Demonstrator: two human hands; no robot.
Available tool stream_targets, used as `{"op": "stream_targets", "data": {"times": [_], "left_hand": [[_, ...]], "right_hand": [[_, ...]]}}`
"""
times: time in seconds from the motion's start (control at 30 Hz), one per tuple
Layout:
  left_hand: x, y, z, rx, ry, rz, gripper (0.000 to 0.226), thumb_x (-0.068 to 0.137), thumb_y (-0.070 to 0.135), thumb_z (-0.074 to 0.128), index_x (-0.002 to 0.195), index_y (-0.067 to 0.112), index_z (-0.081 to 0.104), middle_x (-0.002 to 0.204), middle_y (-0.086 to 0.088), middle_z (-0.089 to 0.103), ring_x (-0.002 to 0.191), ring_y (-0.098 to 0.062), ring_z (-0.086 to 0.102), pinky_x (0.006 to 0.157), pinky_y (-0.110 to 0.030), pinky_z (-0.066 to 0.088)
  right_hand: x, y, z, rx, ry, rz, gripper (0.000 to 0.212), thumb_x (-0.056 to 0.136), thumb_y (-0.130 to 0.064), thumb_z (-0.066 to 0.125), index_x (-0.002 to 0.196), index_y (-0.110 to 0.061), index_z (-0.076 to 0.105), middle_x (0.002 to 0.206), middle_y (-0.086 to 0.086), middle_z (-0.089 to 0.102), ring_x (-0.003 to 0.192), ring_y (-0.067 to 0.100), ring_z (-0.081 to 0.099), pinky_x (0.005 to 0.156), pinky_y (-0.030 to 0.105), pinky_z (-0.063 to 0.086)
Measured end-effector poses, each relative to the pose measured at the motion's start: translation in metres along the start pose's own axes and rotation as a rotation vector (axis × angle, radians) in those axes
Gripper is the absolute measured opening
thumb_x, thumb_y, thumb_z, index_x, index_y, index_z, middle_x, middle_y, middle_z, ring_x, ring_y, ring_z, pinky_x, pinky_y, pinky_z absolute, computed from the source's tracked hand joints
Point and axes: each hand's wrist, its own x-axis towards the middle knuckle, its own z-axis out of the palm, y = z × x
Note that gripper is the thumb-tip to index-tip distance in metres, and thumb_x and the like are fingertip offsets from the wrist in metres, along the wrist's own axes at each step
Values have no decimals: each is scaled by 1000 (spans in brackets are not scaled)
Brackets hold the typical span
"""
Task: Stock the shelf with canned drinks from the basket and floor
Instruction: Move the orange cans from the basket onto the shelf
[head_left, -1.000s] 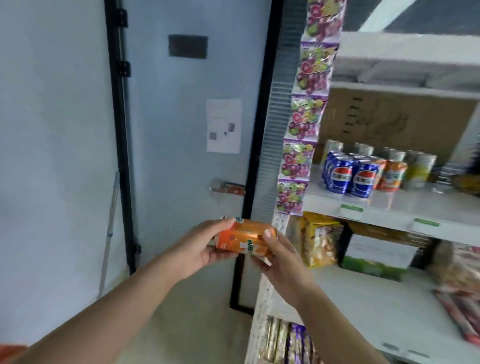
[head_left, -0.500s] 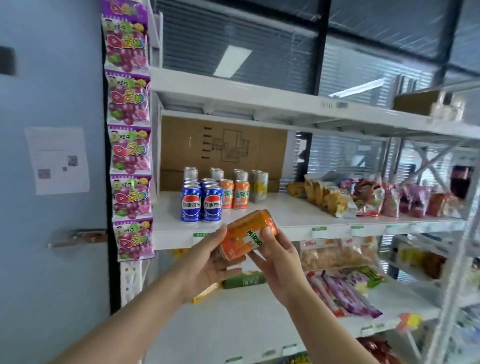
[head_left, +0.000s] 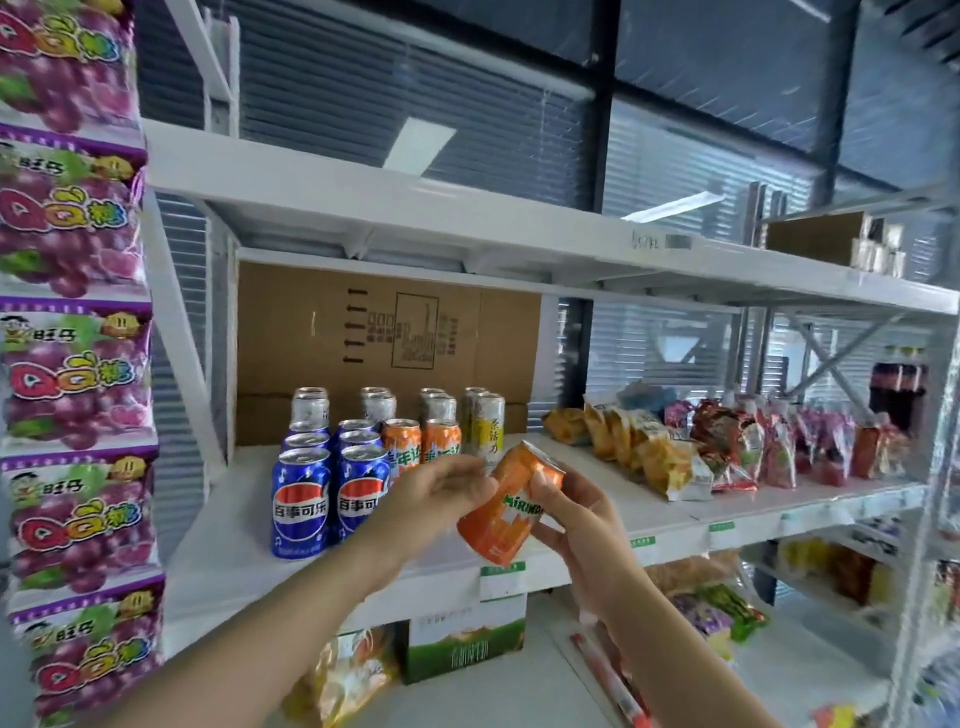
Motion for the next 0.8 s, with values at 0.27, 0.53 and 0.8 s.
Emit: {"op": "stream_targets", "data": {"times": [0.27,0.53,0.8], "left_hand": [[62,19,5,199,93,126,40,91,41,60,128,24,59,114,18,60,97,13,54,71,-5,45],[103,20,13,647,29,4,38,90,47,61,119,24,69,120,7,68,105,-7,62,92,-27,49],[110,12,2,764,80,-58,16,82,34,74,95,25,79,94,9,75,89,-8,67,84,-32,56]], "right_hand": [[68,17,-14,-194,-93,-43,32,83,-19,74,113,-23,63,103,4,72,96,21,70,76,30,57],[105,44,-22,-255,-235,-25,41,83,-15,75,121,-22,61,100,-1,71,93,14,68,71,25,54],[119,68,-22,-171,-350,-10,56,76,-19,79,126,-24,54,110,3,69,100,17,66,74,25,56]]}}
